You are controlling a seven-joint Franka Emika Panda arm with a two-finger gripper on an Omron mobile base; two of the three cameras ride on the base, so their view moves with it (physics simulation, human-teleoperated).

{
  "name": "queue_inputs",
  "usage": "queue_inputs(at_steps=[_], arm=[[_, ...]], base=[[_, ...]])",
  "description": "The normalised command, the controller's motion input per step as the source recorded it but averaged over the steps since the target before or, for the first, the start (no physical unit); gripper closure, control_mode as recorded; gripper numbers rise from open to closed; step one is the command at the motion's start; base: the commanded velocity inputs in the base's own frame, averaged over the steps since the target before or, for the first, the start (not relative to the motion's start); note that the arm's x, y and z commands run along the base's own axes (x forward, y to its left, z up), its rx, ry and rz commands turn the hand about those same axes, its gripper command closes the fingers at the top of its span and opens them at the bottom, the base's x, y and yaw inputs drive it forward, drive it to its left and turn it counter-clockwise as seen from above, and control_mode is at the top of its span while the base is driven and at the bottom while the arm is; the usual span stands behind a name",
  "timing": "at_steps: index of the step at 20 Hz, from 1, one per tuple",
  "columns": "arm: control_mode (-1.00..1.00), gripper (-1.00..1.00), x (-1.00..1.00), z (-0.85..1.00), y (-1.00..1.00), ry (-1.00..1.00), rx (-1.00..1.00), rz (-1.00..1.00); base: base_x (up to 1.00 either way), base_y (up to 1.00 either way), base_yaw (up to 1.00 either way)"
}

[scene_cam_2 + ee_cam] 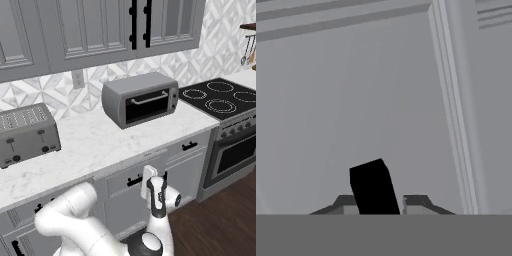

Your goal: Take a straw from the drawer in front and place it inside the glass cup on the dining counter.

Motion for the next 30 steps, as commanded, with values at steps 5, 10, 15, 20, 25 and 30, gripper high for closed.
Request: queue_inputs(at_steps=[5,10,15,20,25,30], arm=[[-1.0,1.0,-0.68,0.0,-0.86,0.06,0.15,0.0],[-1.0,1.0,-0.67,0.0,-0.81,0.09,0.14,0.0],[-1.0,-1.0,-0.33,-0.28,-0.32,0.14,-0.01,-0.01],[-1.0,-1.0,-0.23,-0.14,-0.05,0.04,-0.1,0.0],[-1.0,-1.0,-0.67,0.32,-0.39,-0.1,0.0,0.04],[-1.0,-1.0,-0.15,0.88,-0.21,-0.13,-0.03,0.15]], base=[[0.0,0.0,0.0],[0.0,0.0,0.0],[0.0,0.0,0.0],[0.0,0.0,0.0],[0.0,0.0,0.0],[0.0,0.0,0.0]])
